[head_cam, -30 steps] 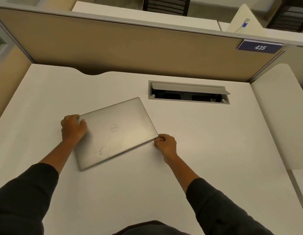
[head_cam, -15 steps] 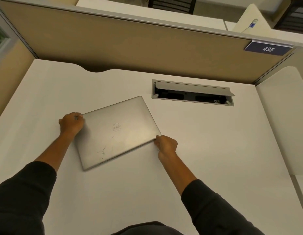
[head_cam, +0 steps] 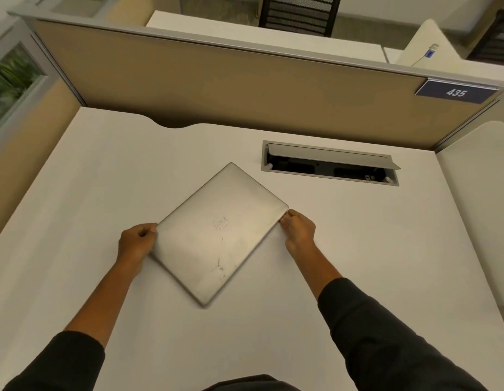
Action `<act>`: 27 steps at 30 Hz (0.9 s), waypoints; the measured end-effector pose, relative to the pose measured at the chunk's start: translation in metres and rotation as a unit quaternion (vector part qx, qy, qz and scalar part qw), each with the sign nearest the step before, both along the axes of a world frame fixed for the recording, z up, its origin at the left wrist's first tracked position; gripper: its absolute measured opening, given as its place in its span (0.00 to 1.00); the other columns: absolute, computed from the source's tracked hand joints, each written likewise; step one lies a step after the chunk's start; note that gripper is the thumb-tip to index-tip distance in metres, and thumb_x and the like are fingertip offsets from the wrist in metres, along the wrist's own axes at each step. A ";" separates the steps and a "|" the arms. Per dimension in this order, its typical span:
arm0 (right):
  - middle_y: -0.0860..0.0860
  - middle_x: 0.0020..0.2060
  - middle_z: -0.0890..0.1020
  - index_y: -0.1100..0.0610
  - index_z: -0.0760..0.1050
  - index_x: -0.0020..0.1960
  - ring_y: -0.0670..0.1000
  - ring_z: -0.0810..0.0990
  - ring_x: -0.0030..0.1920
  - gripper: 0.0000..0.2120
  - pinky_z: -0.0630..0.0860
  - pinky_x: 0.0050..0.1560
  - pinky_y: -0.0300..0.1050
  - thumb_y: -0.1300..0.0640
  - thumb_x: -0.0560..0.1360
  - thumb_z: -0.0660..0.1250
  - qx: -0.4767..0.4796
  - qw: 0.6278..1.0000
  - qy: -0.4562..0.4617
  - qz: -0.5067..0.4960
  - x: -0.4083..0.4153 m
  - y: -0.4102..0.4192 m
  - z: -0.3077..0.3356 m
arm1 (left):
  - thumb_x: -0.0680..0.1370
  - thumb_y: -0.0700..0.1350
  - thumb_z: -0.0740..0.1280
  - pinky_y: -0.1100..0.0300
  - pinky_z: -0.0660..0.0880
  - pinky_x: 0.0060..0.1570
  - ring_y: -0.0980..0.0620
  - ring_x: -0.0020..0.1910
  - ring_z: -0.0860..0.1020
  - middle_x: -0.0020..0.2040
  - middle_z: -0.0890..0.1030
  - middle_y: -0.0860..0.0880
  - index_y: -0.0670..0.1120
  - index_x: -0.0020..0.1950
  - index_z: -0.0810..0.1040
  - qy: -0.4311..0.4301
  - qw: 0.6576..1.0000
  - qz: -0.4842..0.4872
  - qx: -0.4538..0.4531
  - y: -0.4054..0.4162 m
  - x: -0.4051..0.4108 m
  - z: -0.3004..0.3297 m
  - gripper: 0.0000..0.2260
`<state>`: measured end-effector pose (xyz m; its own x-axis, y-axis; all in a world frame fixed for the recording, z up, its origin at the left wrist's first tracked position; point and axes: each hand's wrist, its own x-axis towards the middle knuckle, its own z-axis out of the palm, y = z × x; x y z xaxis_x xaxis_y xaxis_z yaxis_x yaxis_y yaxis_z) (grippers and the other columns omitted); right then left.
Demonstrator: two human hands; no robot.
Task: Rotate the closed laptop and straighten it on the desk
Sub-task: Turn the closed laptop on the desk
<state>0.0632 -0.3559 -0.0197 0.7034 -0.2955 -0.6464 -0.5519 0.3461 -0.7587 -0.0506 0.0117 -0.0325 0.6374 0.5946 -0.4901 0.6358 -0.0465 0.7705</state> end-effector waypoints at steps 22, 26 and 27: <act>0.58 0.57 0.84 0.64 0.82 0.61 0.56 0.83 0.57 0.15 0.81 0.67 0.53 0.71 0.75 0.73 -0.091 0.985 -0.008 0.145 0.006 -0.022 -0.001 | 0.83 0.42 0.67 0.57 0.72 0.60 0.49 0.55 0.78 0.52 0.80 0.56 0.45 0.74 0.77 0.019 0.997 -0.068 0.007 -0.101 -0.093 0.021 0.18; 0.56 0.59 0.85 0.62 0.81 0.67 0.57 0.84 0.61 0.21 0.81 0.67 0.56 0.67 0.75 0.75 -0.125 0.974 -0.002 0.186 -0.019 -0.023 -0.012 | 0.83 0.42 0.66 0.56 0.74 0.52 0.46 0.47 0.79 0.43 0.80 0.50 0.48 0.53 0.81 0.025 0.996 -0.085 0.028 -0.103 -0.082 0.029 0.04; 0.55 0.58 0.85 0.61 0.81 0.67 0.57 0.84 0.61 0.21 0.81 0.67 0.55 0.66 0.75 0.74 -0.129 0.972 -0.001 0.194 -0.028 -0.024 -0.012 | 0.83 0.42 0.66 0.56 0.74 0.48 0.43 0.46 0.80 0.43 0.81 0.47 0.45 0.49 0.81 0.029 0.994 -0.095 0.041 -0.103 -0.076 0.029 0.05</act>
